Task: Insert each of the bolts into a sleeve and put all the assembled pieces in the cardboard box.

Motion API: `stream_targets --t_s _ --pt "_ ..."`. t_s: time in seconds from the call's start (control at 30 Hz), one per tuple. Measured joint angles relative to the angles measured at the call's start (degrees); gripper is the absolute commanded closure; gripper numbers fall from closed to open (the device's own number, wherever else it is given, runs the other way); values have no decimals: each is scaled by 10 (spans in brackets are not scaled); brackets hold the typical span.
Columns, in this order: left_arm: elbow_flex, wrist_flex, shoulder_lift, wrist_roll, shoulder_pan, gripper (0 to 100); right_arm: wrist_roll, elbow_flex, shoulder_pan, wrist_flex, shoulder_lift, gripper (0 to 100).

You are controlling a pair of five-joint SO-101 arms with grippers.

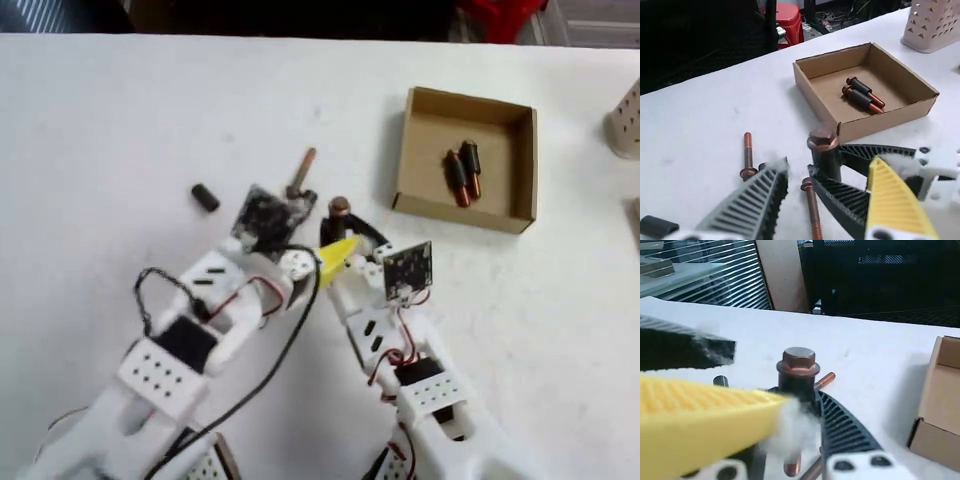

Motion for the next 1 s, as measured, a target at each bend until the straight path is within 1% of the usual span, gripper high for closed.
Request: stream_targets --t_s 0.23,0.33,0.4,0.5,0.53,0.6,0.67,0.73,0.83,1.0 --pt "116 4 -178 -1 -18 729 1 0 1 0 0 982" --pt "148 33 -268 4 -18 744 1 0 1 3 0 982" --pt "156 48 -337 26 -11 808 0 0 4 3 -2 982" --pt "156 49 -432 53 -10 970 0 0 10 3 -2 982" --pt "156 49 -455 56 -10 989 0 0 10 3 -2 982" --pt "156 44 -476 61 -19 956 0 0 8 3 -2 982" --pt "156 26 -478 65 -33 983 0 0 7 3 -2 982" --pt "156 4 -478 81 -55 976 0 0 8 3 -2 982" --pt "156 -17 -478 104 -98 977 0 0 8 3 -2 982" --pt "158 -18 -478 147 -178 977 0 0 11 3 -2 982"
